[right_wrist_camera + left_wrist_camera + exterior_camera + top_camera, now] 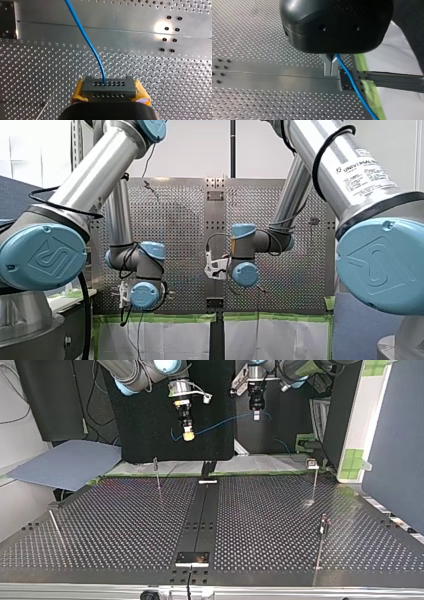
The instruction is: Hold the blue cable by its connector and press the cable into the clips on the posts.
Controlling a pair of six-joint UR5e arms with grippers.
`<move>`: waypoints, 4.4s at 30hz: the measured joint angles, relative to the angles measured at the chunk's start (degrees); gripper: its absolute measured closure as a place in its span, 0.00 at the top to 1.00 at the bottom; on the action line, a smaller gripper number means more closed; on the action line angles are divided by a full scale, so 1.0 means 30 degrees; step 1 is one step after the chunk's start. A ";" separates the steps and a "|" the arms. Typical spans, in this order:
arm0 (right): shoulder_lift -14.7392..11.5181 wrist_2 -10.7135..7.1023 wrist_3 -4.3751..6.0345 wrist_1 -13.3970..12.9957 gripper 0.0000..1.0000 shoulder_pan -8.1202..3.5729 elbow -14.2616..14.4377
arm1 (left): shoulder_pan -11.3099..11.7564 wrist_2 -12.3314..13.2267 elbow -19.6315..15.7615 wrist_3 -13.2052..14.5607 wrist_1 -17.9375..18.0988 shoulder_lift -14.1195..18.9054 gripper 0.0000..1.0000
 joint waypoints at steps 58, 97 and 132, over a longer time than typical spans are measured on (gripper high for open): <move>-0.0987 -0.2233 0.3151 0.5206 0.02 -0.1196 -0.2471 | 0.1340 -0.0957 0.4414 0.0763 -0.4414 0.3975 0.00; -0.4066 -0.4652 0.3097 1.0761 0.02 -0.1828 -0.9186 | 0.2875 -0.1128 0.7472 -0.0776 -1.0861 1.0415 0.00; -0.3885 -0.4483 0.3340 1.1557 0.02 0.0366 -1.2438 | 0.5407 -0.0090 0.9418 -0.1744 -1.6258 1.3700 0.00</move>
